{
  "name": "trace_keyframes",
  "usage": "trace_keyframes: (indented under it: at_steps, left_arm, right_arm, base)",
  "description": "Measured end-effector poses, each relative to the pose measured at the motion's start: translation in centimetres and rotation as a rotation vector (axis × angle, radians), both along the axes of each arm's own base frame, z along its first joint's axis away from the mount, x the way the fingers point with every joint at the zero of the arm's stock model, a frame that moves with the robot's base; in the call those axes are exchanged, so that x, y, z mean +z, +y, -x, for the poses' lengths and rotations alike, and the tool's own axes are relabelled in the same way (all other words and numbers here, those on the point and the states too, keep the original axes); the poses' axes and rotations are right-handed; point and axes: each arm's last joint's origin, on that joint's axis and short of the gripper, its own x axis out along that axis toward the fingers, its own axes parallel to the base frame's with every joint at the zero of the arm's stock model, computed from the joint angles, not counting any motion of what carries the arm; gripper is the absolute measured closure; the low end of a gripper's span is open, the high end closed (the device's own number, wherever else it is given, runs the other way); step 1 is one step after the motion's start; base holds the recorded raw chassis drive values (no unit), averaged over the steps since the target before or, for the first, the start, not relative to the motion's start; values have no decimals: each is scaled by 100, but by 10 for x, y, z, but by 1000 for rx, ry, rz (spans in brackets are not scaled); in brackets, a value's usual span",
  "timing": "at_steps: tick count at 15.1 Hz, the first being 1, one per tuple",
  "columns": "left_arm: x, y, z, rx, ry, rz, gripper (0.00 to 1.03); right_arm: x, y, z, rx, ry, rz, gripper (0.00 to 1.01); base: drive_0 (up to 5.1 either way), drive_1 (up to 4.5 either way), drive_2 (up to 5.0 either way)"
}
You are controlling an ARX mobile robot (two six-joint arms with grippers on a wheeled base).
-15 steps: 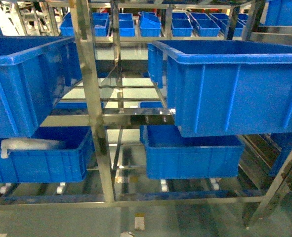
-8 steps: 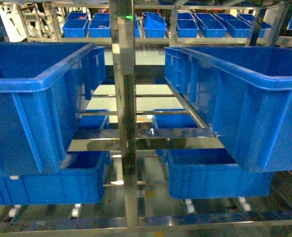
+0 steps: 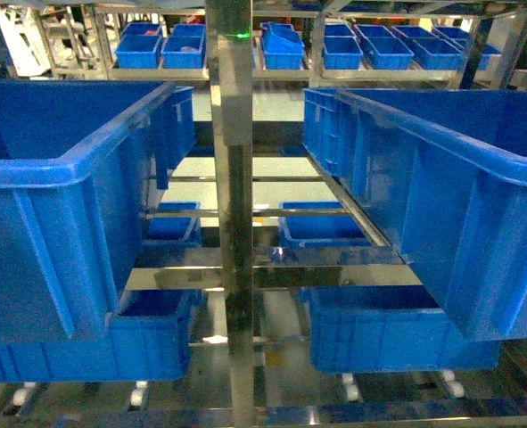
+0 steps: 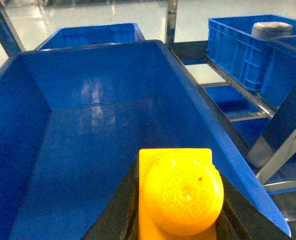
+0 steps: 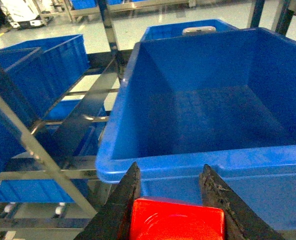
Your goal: Sort and place red and yellow blocks in left bins
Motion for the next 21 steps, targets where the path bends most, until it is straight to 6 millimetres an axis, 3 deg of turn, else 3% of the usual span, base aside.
trace_keyframes:
  at_steps: [3, 13, 16, 21]
  left_arm:
    - [0, -3, 0, -17, 4, 2, 76]
    - [-1, -1, -1, -9, 7, 1, 76]
    - [-1, -1, -1, -9, 8, 1, 76]
    - [-1, -1, -1, -9, 7, 1, 76]
  right_arm:
    - [-1, 0, -1, -7, 5, 2, 72]
    - [-3, 0, -4, -9, 28, -12, 72]
    - [-1, 1, -36, -17, 27, -13, 72]
    - [-28, -5, -112, -23, 86, 33, 72]
  base:
    - [-9, 394, -413]
    - [4, 4, 4]
    - [0, 0, 0]
    - [0, 0, 0]
